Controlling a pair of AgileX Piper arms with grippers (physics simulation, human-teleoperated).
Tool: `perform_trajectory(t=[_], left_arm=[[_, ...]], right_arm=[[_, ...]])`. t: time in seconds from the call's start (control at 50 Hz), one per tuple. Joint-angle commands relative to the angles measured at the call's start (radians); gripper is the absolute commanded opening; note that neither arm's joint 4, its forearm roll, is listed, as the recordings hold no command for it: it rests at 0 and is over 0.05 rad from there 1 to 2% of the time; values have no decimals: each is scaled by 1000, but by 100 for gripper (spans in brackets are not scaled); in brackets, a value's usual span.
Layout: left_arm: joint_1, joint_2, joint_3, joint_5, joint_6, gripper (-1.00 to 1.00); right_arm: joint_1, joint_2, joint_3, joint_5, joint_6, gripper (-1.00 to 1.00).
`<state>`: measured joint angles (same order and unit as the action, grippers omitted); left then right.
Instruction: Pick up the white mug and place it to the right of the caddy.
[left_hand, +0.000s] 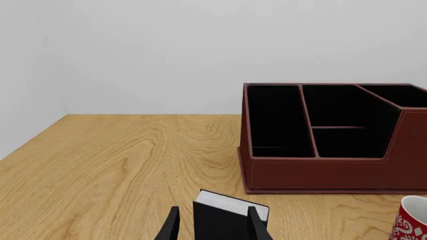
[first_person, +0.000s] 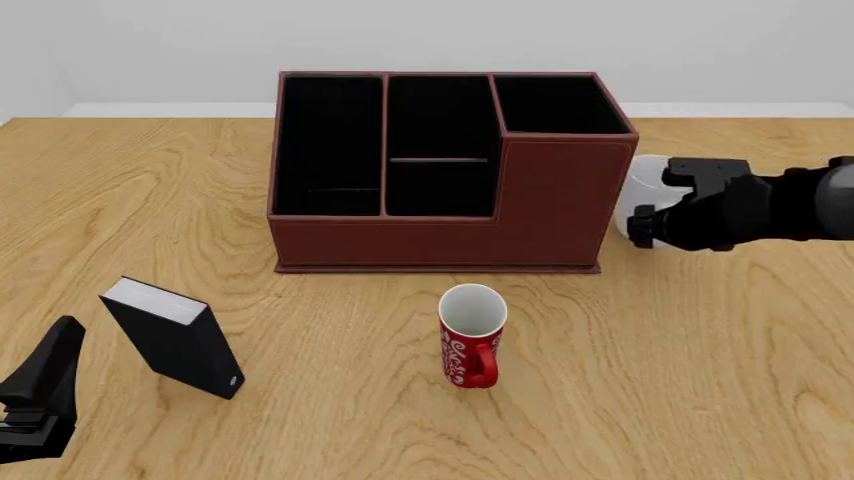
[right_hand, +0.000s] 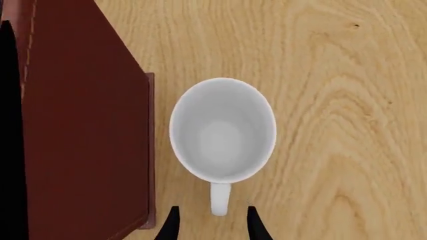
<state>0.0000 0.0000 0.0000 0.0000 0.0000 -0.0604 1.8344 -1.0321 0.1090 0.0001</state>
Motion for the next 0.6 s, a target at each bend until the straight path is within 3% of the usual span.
perform_trajectory(t=[0.02, 0.6], left_arm=[[0, 0, 0, 0, 0, 100], [0, 0, 0, 0, 0, 100]], right_arm=[[3, -66, 50, -13, 5, 100], [22, -165, 116, -24, 32, 100]])
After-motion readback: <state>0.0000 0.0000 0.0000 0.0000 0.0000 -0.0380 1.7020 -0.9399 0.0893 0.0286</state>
